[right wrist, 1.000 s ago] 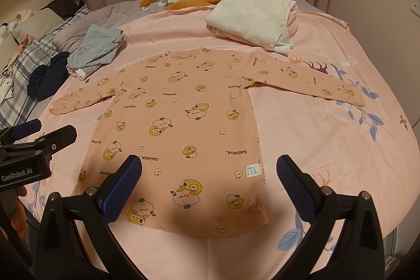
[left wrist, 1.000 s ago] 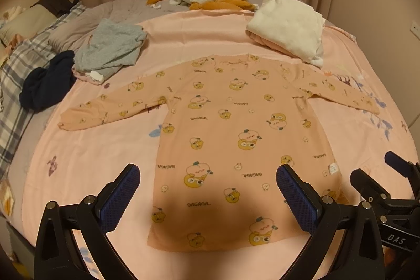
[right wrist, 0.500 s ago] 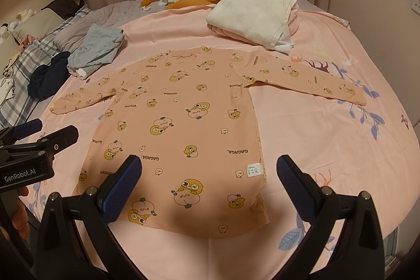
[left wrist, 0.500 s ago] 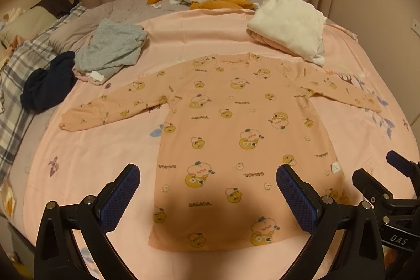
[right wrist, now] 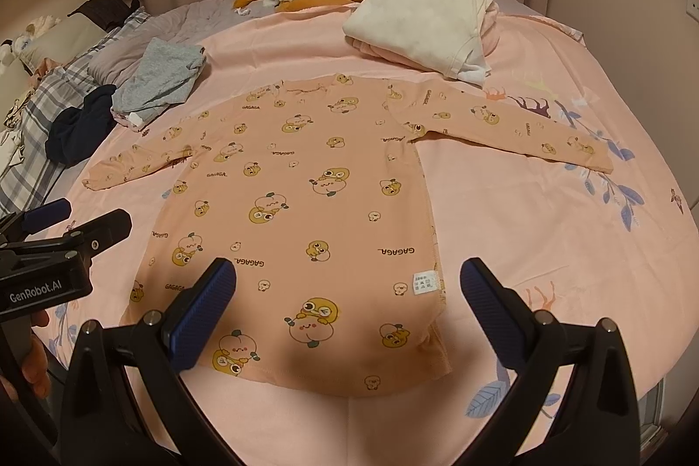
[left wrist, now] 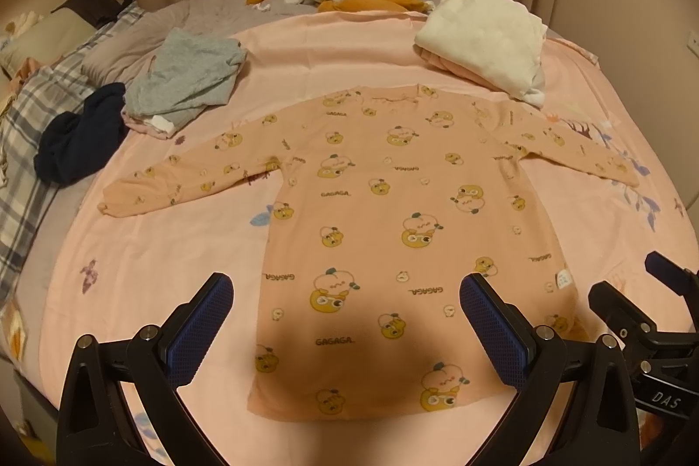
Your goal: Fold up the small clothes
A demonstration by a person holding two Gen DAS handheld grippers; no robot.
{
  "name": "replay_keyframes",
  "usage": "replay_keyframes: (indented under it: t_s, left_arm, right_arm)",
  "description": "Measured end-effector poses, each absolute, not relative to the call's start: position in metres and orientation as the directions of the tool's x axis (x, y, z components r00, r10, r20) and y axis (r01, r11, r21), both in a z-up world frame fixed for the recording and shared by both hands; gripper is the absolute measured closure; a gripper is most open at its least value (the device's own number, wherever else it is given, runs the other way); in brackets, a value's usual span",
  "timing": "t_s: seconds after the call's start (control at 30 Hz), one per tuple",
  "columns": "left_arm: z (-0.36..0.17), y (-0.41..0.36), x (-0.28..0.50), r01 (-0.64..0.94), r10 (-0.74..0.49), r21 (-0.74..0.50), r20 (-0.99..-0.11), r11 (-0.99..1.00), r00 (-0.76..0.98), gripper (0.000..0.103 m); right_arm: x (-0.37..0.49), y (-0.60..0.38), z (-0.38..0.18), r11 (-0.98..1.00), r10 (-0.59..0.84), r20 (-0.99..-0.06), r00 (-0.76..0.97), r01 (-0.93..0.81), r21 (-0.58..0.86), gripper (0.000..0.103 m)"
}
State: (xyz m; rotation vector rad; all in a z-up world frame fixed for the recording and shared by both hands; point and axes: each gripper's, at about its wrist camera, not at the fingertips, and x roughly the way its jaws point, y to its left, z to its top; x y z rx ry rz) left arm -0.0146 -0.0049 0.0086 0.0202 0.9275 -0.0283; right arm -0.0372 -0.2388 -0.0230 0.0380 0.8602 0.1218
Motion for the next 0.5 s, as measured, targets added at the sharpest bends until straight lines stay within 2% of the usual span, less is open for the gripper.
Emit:
replay_keyframes:
  t_s: [0.23,0.37,0.5]
  left_arm:
    - [0.002,-0.006,-0.007,0.036,-0.017,0.005,-0.808,0.999,0.589,0.000]
    - [-0.007,-0.007,0.002,0.039,-0.044,-0.027,-0.824,0.999,0.565,0.000]
    - [-0.020,-0.010,0.014,0.030,-0.041,-0.029,-0.840,0.999,0.541,0.000]
  right_arm:
    - [-0.029,-0.247,-0.028,0.991,0.135,-0.759,0.637,-0.080,0.109,0.000]
    - [-0.020,-0.263,-0.039,0.974,0.208,-0.762,0.613,-0.057,0.220,0.000]
    - [-0.014,-0.274,-0.048,0.965,0.222,-0.764,0.605,-0.026,0.260,0.000]
